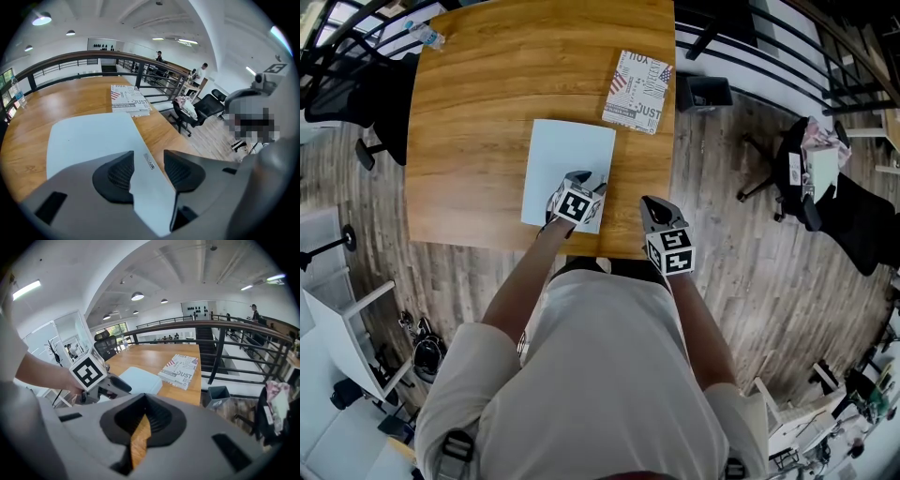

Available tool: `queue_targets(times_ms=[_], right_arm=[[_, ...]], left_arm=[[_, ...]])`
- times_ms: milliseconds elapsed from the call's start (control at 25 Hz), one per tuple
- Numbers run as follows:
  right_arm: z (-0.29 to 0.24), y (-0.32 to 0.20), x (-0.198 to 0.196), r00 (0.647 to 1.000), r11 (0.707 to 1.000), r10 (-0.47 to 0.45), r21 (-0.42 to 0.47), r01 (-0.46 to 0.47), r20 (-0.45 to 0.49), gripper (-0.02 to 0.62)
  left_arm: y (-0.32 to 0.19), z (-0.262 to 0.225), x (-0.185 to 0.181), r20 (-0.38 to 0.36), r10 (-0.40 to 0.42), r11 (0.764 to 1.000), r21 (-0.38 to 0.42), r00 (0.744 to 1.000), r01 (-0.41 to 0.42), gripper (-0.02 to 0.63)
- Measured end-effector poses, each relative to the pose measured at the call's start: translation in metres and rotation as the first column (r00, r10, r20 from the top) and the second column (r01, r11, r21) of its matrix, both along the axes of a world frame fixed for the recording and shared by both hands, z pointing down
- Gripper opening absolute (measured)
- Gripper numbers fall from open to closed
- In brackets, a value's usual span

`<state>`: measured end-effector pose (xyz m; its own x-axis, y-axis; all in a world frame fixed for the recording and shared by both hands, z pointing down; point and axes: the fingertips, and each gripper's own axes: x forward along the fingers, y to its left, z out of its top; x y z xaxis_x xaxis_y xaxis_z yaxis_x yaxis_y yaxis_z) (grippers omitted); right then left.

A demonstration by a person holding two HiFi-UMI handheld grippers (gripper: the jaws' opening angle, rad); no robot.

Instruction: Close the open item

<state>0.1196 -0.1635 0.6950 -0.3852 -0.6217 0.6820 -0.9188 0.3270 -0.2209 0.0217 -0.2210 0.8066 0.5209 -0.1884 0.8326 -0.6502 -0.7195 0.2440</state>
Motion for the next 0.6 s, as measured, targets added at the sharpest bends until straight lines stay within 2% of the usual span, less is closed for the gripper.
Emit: queue_targets(times_ms=[240,400,600], right_arm=[[-0.024,-0.007,-0.008,0.999,0.998,0.035,0.046,-0.035,-0.002,0.003],[-0.049,-0.012,-0.016,0.997,0.994,0.072,0.08,-0.072,0.009,0.002],[-0.089,-0.017,-0.035,0.995,0.985,0.096,0.145,-0.097,0.016,0.002]], left_arm=[[-0.013,-0.062,-0.015,-0.085,-0.017,0.995,0.098,0.996,0.025,0.193],[-0.01,-0.098,-0.036,-0.103,-0.019,0.995,0.09,0.994,0.028,0.173],[-0.004,-0.149,-0.066,-0.129,0.012,0.988,0.157,0.992,0.009,0.163]])
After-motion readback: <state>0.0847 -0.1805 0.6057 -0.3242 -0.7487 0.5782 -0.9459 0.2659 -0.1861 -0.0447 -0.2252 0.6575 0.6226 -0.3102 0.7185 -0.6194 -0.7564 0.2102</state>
